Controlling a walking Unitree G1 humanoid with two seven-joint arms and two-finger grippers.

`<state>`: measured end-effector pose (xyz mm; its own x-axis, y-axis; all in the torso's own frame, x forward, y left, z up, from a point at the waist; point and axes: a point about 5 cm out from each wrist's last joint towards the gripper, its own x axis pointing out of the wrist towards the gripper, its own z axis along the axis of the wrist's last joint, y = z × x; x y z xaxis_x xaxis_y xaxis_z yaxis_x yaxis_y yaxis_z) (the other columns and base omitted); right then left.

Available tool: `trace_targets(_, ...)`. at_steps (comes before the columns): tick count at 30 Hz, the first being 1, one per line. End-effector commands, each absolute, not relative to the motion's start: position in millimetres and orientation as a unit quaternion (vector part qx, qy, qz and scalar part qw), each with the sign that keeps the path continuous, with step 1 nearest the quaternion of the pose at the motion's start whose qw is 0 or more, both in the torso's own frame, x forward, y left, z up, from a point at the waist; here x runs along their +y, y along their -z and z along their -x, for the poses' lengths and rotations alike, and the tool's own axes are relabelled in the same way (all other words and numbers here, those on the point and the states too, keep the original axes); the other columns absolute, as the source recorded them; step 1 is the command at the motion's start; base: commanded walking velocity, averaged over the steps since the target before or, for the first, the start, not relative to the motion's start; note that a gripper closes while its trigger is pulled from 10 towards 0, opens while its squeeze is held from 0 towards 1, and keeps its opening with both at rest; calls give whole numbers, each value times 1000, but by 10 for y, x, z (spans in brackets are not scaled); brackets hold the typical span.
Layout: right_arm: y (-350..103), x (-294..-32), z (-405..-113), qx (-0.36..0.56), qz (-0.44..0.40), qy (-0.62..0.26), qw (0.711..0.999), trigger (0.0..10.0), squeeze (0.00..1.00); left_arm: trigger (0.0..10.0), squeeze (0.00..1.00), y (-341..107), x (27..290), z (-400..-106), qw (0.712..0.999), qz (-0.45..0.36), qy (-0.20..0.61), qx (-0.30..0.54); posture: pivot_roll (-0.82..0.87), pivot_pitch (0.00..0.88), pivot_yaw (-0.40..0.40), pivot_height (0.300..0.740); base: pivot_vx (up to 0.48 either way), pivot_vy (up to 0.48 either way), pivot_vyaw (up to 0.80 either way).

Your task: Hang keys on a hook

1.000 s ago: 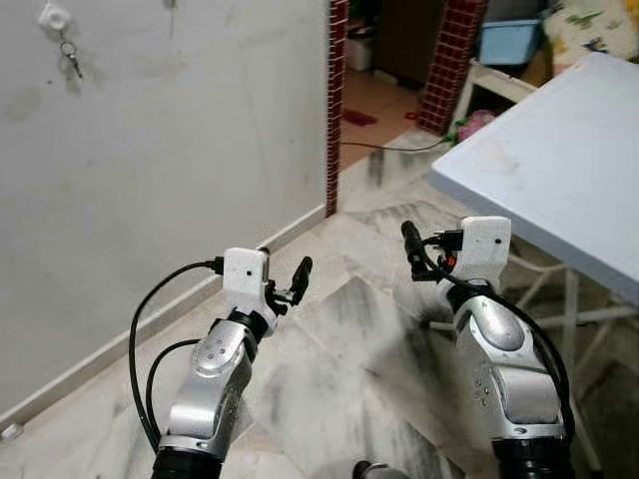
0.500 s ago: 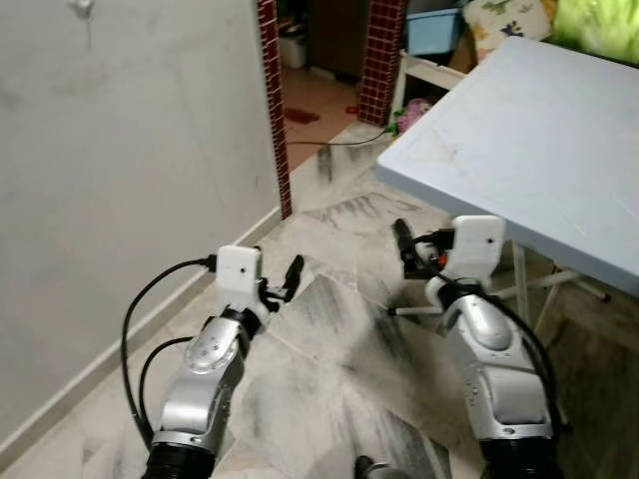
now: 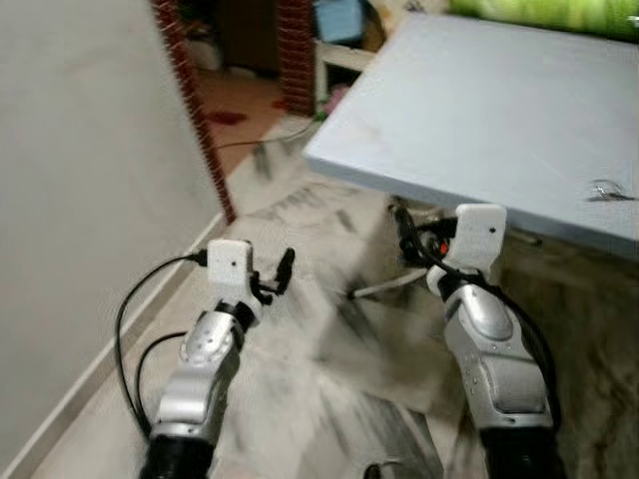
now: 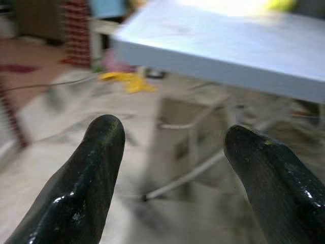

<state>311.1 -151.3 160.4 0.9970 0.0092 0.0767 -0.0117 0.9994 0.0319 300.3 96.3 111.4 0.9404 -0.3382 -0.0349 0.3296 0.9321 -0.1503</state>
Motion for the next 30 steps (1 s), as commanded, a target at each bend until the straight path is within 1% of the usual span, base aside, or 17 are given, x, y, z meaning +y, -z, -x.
trace_targets(1,-1616,-1424,-3109,-41,-28,-13,999,10000,0,10000,0,-1120,1064,-3011,985,65,156,30,-31,127,69,740,0,0,-756)
trace_targets(8,-1625,-1435,-3102,-46,-30,-8,998,10000,0,10000,0,-1116,1044,-3006,984,70,158,31,-35,133,70,740,0,0,-767)
trace_targets(14,-1646,-1459,-3084,-50,-22,0,999,10000,0,10000,0,-1115,1019,-2996,983,75,167,33,-43,142,72,740,0,0,-67)
trace_targets(30,-1646,-1483,-3056,-48,-20,5,999,10000,0,10000,0,-1103,999,-2961,982,84,166,37,-47,164,70,740,0,-468,0)
